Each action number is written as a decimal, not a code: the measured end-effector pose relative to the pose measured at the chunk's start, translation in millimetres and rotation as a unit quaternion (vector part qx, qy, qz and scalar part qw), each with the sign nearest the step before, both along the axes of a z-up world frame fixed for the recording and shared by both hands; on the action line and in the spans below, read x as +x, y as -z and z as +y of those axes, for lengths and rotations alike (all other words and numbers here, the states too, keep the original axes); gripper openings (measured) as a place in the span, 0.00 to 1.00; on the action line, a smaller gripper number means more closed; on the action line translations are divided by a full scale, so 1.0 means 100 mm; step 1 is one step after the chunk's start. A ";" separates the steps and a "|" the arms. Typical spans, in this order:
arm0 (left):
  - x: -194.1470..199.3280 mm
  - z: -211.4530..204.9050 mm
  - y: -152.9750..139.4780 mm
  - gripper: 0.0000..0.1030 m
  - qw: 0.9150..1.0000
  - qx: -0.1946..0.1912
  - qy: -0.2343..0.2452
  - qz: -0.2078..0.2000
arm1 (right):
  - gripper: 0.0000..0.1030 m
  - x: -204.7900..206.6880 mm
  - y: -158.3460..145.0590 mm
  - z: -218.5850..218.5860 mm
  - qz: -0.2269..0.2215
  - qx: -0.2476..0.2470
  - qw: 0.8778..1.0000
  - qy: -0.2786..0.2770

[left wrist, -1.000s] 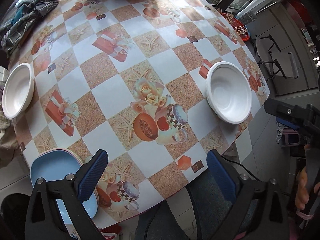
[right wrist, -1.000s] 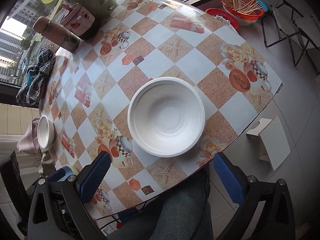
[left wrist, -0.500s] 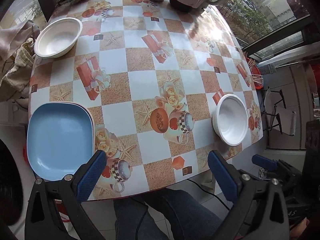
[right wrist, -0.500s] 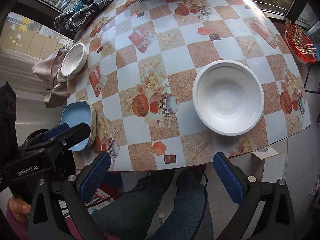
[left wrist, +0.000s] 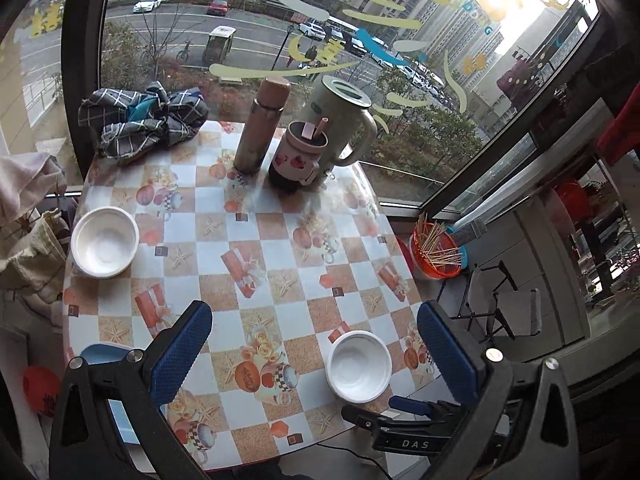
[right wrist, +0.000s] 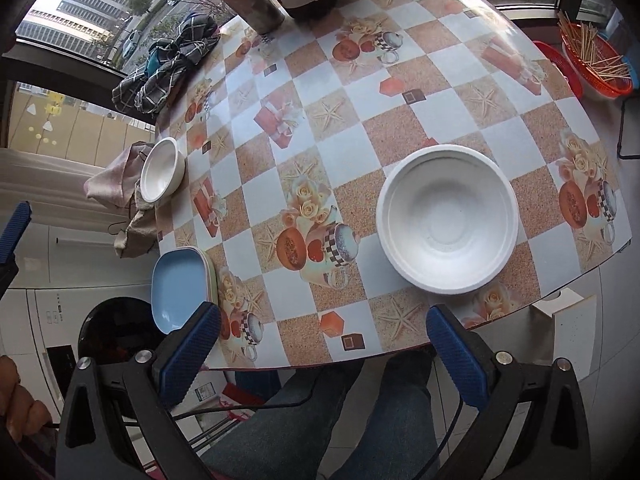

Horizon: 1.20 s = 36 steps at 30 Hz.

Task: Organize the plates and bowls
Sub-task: 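Move both grippers to the last white bowl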

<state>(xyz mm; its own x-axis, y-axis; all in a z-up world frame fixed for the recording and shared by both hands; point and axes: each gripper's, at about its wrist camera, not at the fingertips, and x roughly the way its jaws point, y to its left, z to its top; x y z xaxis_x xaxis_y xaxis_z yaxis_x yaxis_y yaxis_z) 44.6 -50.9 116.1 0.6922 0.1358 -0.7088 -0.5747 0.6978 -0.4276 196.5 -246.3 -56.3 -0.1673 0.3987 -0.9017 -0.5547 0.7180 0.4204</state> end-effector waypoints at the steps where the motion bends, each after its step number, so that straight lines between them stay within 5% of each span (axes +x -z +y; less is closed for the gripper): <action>1: 0.03 0.09 -0.08 1.00 1.000 0.006 0.000 -0.012 | 1.00 0.02 -0.01 0.07 -0.002 0.001 1.000 0.004; 8: 0.06 0.70 -0.45 1.00 0.995 0.065 0.002 -0.073 | 1.00 0.10 -0.10 0.53 -0.010 0.002 1.000 0.029; 12: 0.06 1.13 -0.37 1.00 0.997 0.056 0.004 -0.055 | 1.00 0.10 -0.09 0.82 -0.011 -0.011 0.999 0.030; 24: -0.44 2.41 0.49 1.00 0.997 -0.019 -0.073 0.031 | 1.00 0.11 0.03 1.94 -0.035 -0.071 0.996 -0.042; 36: -1.01 3.22 1.39 1.00 0.969 -0.040 -0.183 0.162 | 1.00 0.01 0.42 3.07 -0.036 -0.104 0.987 -0.115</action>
